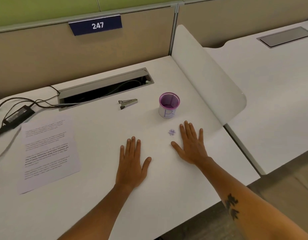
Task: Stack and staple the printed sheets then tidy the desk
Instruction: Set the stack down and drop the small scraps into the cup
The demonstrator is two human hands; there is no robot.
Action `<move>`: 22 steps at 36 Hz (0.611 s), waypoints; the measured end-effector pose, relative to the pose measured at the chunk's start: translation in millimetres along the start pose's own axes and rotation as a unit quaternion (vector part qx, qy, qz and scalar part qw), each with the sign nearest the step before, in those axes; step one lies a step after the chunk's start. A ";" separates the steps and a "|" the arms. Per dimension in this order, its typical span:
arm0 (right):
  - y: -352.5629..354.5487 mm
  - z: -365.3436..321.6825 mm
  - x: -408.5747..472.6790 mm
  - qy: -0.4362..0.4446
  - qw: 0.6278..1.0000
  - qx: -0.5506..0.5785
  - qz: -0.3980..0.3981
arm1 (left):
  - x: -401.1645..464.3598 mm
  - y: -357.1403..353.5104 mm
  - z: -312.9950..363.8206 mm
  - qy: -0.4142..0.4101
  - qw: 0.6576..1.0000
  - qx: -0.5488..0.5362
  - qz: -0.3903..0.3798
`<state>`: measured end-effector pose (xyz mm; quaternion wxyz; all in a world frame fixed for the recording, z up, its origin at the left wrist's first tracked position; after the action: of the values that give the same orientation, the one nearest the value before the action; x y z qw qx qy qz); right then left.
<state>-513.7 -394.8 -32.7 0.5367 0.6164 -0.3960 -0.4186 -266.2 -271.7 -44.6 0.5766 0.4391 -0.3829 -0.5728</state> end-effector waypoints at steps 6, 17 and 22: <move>2.9 -9.0 11.0 0.036 0.999 -0.007 -0.010 | 0.7 2.7 -1.0 0.007 1.000 -0.003 0.006; -3.1 -29.7 -20.6 -0.098 0.994 0.044 0.036 | 2.0 7.0 -1.3 0.012 1.000 -0.023 0.018; -7.8 -58.6 -31.6 -0.141 0.989 0.040 0.018 | 2.4 7.6 -1.1 0.012 0.999 -0.030 0.022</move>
<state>-468.9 -344.9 -33.2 0.4583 0.5650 -0.4950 -0.4751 -262.6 -274.3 -37.9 0.6063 0.4199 -0.3682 -0.5662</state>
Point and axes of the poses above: each hand's wrist, its own x-axis towards the middle knuckle, its own y-axis out of the back of the hand, z = x × y, the point moved 6 cm from there along x, towards the middle knuckle, and after that the axes turned 2 degrees about -x, right-handed, at the moved point
